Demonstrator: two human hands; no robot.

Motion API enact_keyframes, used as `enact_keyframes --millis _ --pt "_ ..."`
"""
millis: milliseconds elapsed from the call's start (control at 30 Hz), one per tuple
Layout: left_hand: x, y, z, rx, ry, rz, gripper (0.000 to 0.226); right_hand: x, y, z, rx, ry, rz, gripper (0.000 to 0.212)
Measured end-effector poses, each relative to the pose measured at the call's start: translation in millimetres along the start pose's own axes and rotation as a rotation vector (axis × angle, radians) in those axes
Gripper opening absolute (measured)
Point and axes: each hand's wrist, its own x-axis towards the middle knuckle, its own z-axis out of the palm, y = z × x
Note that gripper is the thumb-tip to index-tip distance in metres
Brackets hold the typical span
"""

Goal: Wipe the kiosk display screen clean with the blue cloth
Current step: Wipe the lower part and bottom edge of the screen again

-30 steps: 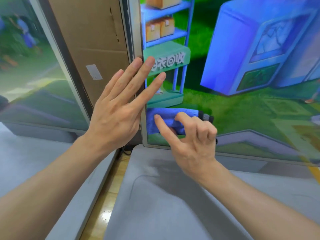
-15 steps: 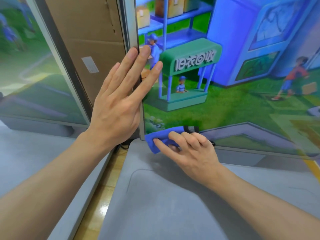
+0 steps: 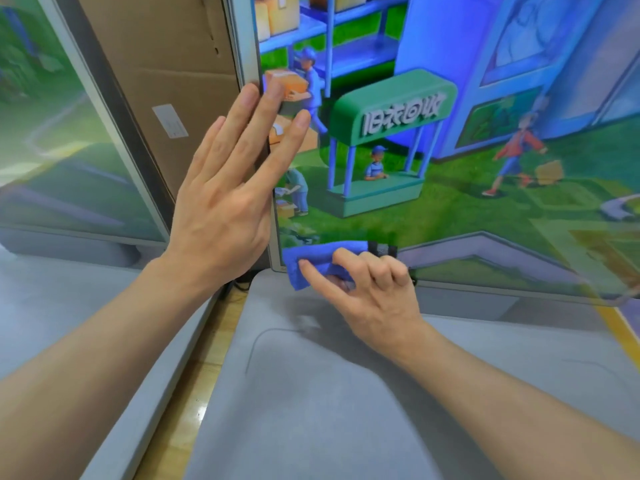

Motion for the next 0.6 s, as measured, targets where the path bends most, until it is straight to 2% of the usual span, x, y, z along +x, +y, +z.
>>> enact_keyframes --millis 167,300,467,600 --pt "-1.2 6.2 0.5 0.01 0.016 -0.035 0.062 -30.3 24.4 -10.0 0.024 -0.123 -0.175 0.047" --pt "-1.3 11.1 -0.6 0.024 0.02 -0.06 0.058 -26.2 53.9 -24.7 -0.029 -0.049 -0.087 0.046" --pt "-0.8 16.8 1.3 0.018 0.032 -0.081 0.057 4.5 55.9 -29.6 -0.057 0.095 0.159 0.044" --pt "-1.7 28.8 5.9 -0.034 0.07 -0.155 0.057 0.3 39.3 -22.1 -0.023 0.054 0.093 0.041"
